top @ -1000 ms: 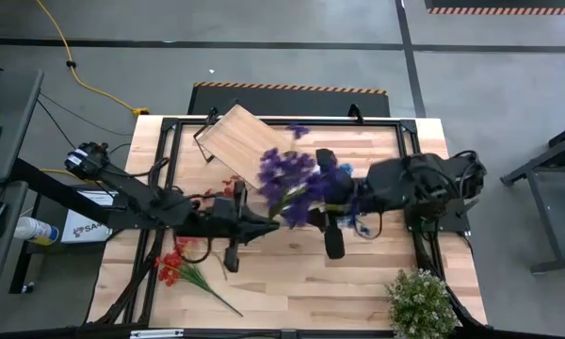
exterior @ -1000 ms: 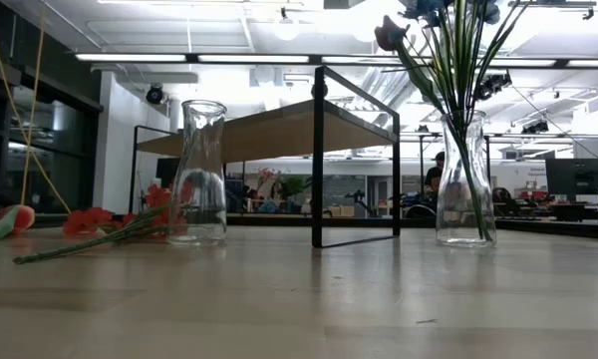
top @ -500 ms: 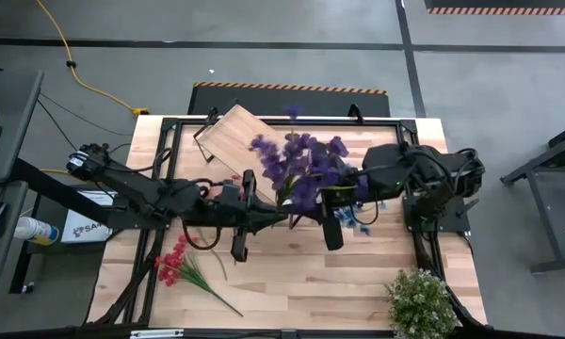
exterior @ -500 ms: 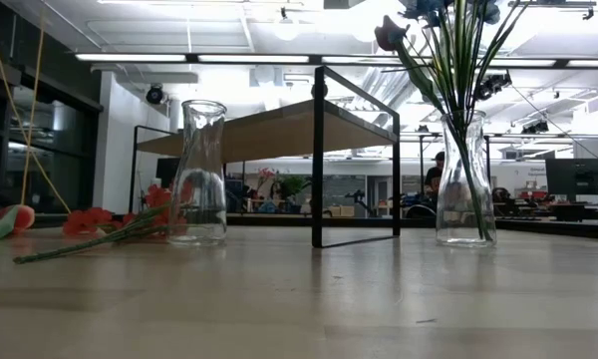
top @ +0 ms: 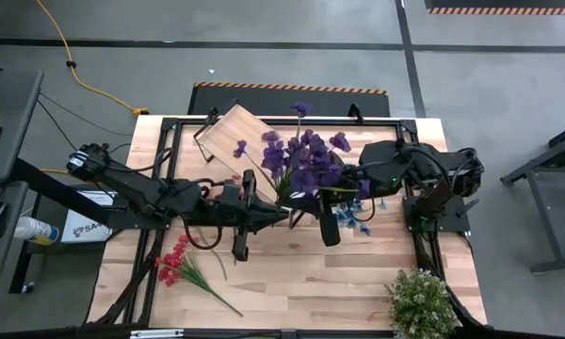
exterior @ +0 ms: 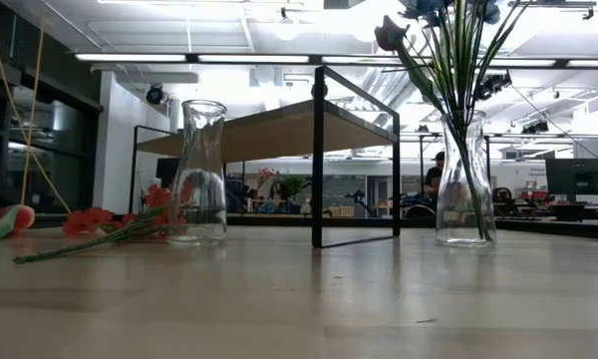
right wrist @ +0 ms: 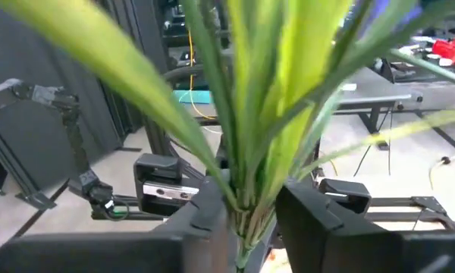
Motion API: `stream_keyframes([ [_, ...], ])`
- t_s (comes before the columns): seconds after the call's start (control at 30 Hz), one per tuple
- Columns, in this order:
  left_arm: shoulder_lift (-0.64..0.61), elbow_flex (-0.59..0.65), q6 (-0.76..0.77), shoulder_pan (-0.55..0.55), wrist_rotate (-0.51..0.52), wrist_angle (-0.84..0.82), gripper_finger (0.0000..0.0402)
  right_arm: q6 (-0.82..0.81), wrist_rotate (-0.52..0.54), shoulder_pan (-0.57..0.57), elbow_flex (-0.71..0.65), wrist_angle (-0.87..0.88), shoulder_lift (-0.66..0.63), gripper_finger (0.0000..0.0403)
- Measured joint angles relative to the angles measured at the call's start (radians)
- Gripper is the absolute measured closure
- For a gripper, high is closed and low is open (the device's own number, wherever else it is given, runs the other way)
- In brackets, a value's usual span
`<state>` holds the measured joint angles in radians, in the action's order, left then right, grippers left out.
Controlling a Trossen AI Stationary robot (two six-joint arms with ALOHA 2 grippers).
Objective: Pick and place flowers into a vace then onto a shelf
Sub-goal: Put the violet flowers into the right transparent flower vase
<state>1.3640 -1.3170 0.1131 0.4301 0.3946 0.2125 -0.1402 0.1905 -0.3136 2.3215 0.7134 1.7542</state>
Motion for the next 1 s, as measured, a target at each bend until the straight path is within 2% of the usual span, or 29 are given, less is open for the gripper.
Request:
stream_keyframes([
  [0.17,0.000,0.000,0.000,0.000,0.000,-0.012,0.0364,0.049,-0.005,0.000,0.000,0.003,0.000,0.0388],
  [0.5,-0.001,0.000,0.023,0.000,0.000,-0.036,0.0358,0.093,0.003,-0.001,-0.001,0.018,-0.001,0.0395],
  [0.8,0.000,0.000,0.022,0.001,0.003,-0.063,0.0196,0.112,0.121,-0.002,-0.001,0.111,-0.065,0.0400],
  [1.0,0.000,0.000,0.023,0.003,0.006,-0.119,0.0129,0.140,0.294,-0.030,0.000,0.184,-0.159,0.0402],
])
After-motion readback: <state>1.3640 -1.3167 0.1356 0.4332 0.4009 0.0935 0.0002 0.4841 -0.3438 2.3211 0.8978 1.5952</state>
